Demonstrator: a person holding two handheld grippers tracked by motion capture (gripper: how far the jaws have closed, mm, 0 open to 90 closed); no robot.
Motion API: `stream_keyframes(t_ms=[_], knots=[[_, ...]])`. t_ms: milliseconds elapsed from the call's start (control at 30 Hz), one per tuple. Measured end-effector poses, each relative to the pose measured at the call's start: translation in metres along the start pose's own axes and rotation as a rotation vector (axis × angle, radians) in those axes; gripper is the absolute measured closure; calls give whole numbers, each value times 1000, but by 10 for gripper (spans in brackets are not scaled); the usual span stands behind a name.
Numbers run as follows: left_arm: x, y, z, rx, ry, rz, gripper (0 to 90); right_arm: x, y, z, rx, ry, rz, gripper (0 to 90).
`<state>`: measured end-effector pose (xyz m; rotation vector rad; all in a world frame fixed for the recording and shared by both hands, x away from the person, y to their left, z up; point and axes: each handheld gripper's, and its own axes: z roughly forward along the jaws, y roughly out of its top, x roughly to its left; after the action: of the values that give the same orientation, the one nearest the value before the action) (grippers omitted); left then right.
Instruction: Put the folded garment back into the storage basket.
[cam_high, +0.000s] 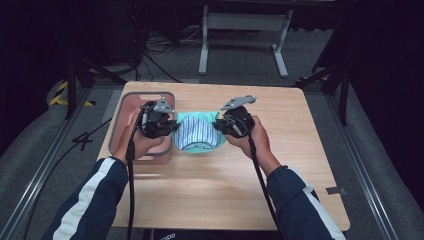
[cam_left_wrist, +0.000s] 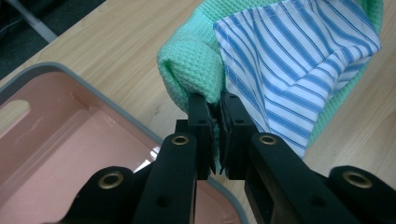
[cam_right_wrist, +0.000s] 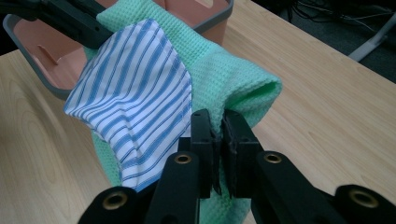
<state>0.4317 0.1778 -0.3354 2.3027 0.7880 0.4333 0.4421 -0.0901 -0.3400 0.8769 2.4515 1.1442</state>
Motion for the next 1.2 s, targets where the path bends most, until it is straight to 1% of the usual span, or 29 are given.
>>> stream_keyframes(t_ms=[133, 200, 333, 500, 567, 667, 733, 800, 833, 867, 900, 967, 1033, 1200], knots=[[6, -4, -8, -5, 19, -8, 843, 4, 8, 5, -6, 12, -4, 837], [9, -6, -14, -11, 23, -18, 843, 7, 13, 7, -9, 17, -10, 837], [13, -7, -23, -7, 43, -20, 842, 10, 21, 10, -22, 26, -13, 837], [17, -10, -34, -6, 77, -25, 843, 21, 34, 17, -30, 35, -28, 837], [20, -12, -38, -7, 83, -34, 842, 24, 37, 21, -30, 37, -39, 837], [25, -17, -45, -5, 100, -38, 842, 29, 42, 27, -31, 49, -41, 837], [27, -21, -49, -9, 109, -54, 842, 32, 46, 30, -33, 56, -46, 837], [29, -23, -51, -11, 104, -62, 842, 34, 47, 32, -34, 63, -44, 837], [30, -25, -53, -10, 116, -65, 842, 35, 49, 35, -35, 68, -48, 837], [31, -27, -55, -9, 121, -71, 842, 37, 51, 37, -35, 71, -47, 837], [32, -29, -57, -6, 126, -67, 842, 39, 53, 39, -38, 74, -53, 837], [34, -32, -60, -6, 138, -80, 842, 43, 56, 43, -37, 81, -57, 837], [38, -36, -63, -5, 146, -83, 842, 47, 59, 48, -38, 88, -64, 836], [44, -47, -70, -2, 165, -118, 842, 56, 66, 60, -38, 110, -72, 836]])
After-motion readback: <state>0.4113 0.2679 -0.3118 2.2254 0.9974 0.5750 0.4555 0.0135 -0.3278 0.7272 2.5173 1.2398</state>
